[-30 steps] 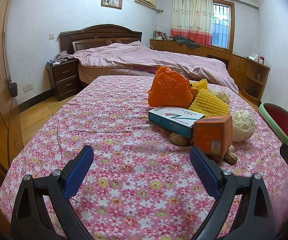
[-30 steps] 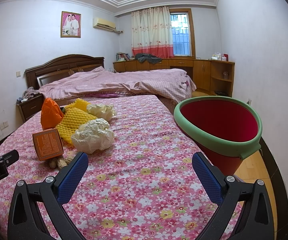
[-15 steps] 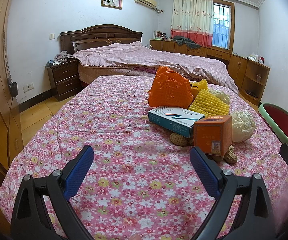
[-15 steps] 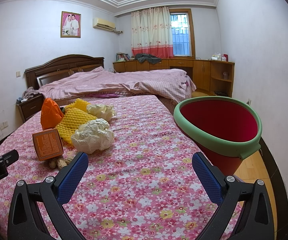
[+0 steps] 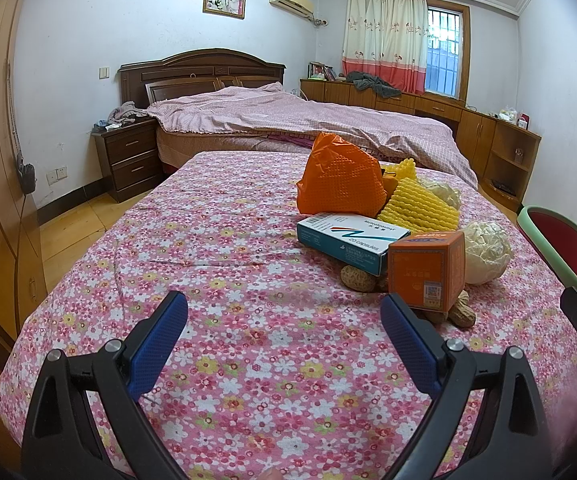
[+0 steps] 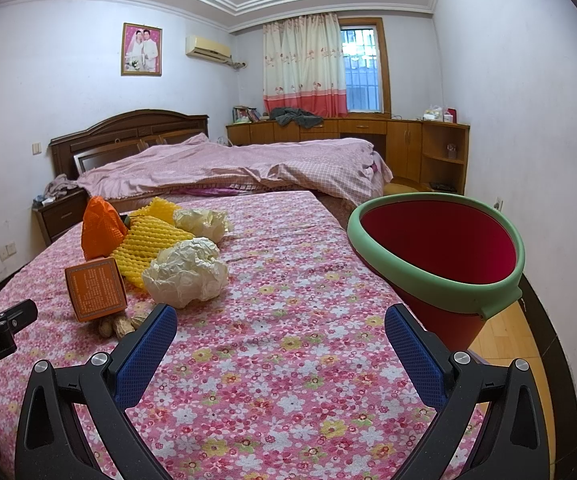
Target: Collect trash
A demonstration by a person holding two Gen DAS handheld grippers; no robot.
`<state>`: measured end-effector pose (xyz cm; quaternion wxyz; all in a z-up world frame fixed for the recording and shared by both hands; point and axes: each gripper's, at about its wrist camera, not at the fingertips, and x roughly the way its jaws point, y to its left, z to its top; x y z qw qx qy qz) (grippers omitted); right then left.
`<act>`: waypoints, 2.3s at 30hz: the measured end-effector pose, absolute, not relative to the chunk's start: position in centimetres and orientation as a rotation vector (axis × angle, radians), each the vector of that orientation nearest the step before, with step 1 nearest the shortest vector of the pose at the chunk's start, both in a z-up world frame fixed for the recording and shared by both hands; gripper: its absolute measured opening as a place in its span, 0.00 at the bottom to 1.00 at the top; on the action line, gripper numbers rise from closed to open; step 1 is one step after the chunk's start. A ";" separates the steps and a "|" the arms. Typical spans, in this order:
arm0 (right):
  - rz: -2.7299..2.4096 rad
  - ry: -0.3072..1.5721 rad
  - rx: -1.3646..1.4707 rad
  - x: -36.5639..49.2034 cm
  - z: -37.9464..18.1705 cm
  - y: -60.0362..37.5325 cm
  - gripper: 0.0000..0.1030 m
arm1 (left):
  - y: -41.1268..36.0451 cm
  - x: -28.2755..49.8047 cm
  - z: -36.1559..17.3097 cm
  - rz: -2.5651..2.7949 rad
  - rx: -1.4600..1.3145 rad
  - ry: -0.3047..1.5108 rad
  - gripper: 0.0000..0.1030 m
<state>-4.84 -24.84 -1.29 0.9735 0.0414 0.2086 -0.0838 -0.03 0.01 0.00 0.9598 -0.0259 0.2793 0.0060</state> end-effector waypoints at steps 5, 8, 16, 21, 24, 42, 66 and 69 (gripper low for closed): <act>-0.169 0.421 0.084 -4.8 -1.3 -24.9 1.00 | 0.0 0.0 0.0 0.012 -0.053 0.566 0.94; -0.169 0.421 0.084 -4.8 -1.3 -24.9 1.00 | 0.0 0.0 0.0 0.012 -0.053 0.565 0.94; -0.170 0.421 0.084 -4.8 -1.5 -25.2 1.00 | 0.0 0.0 0.0 0.012 -0.054 0.565 0.94; -0.172 0.428 0.063 -4.7 -1.3 -24.6 1.00 | -0.3 0.2 -0.1 0.019 -0.047 0.569 0.94; -0.170 0.420 0.059 -4.8 -1.3 -24.8 1.00 | -0.5 0.3 0.2 0.022 -0.039 0.571 0.94; -0.152 0.504 0.200 -4.7 0.3 -28.9 1.00 | -4.9 3.4 2.1 -0.177 -0.059 0.627 0.94; -0.132 0.562 0.260 -3.2 0.3 -30.5 1.00 | -7.4 5.1 1.5 -0.327 -0.061 0.722 0.61; -0.116 0.574 0.261 -2.6 0.7 -30.0 1.00 | -6.5 4.9 2.5 -0.327 -0.072 0.714 0.61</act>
